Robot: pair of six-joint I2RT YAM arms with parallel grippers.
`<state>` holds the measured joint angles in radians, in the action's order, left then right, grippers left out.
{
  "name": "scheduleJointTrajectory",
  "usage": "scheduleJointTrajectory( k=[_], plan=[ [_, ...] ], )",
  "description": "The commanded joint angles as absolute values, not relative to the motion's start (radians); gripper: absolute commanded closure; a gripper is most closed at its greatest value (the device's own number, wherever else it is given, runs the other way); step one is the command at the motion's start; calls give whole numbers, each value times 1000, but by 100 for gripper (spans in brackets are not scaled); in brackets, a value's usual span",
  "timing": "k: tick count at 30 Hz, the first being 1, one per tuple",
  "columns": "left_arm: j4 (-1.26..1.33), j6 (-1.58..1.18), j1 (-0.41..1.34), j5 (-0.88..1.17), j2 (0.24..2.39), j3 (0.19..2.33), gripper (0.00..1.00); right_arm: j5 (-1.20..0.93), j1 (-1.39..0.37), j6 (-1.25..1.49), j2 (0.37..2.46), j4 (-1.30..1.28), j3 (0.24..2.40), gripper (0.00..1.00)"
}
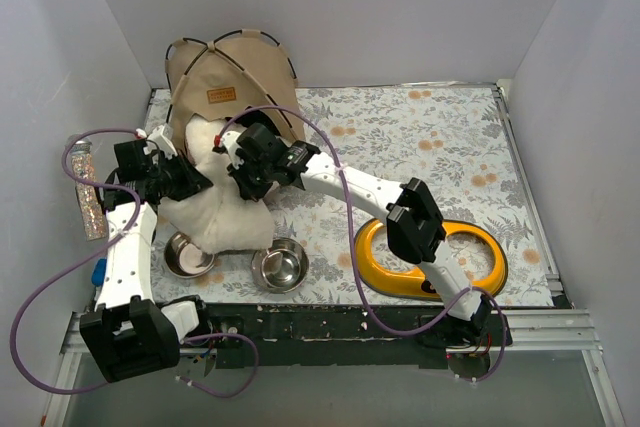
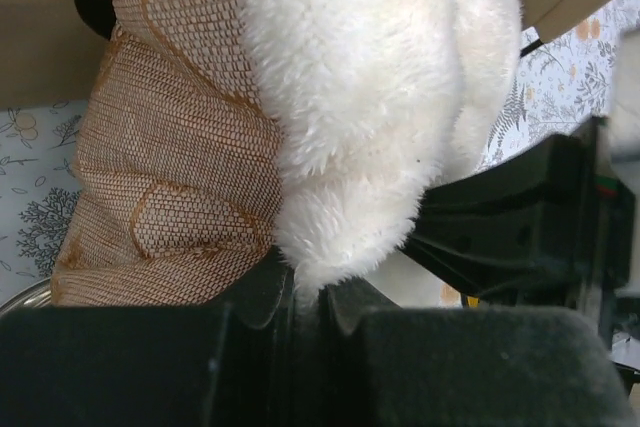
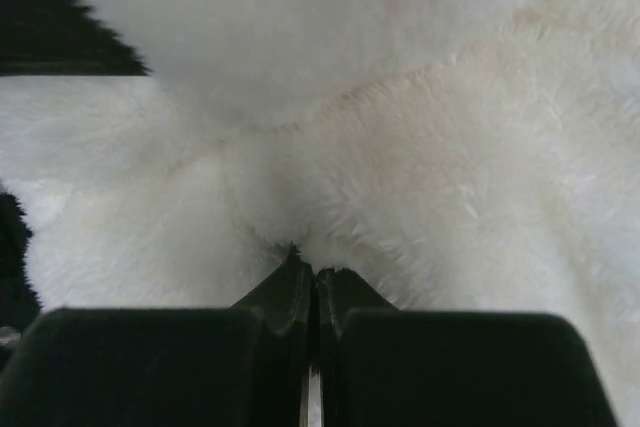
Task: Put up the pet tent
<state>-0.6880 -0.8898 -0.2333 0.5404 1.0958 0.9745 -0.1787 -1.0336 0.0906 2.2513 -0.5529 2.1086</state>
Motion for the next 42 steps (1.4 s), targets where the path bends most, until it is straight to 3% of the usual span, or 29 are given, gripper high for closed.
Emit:
scheduleJointTrajectory(
  k=[1,10,17,22,30,35,38,40,42],
  plan=[
    [-683,-963,-216,617,1121,953,100,-41,-1080,-178,2171,-258,2186,99],
    [-670,-1003,-215,624,1184,982,100,-236,-1078,-302,2172,-98,2209,99],
    [-672,-1074,-204,653,1180,928,100,-233,-1048,-324,2204,133,2132,99],
    [-652,-1095,-198,655,1181,926,100,-172,-945,-218,2345,32,2293,99],
    [-451,-1092,-117,605,1267,1054,100,-13,-899,-242,2071,123,1858,99],
    [-286,-1101,-29,444,1394,1149,100,204,-888,-345,2003,181,1758,99],
    [-226,-1094,-15,345,1497,1215,100,276,-859,-338,2029,152,1804,99],
    [-193,-1086,-15,324,1549,1235,94,223,-844,-318,2051,100,1867,93],
    [-198,-1068,-15,324,1572,1253,75,180,-836,-313,2063,69,1905,83]
  ],
)
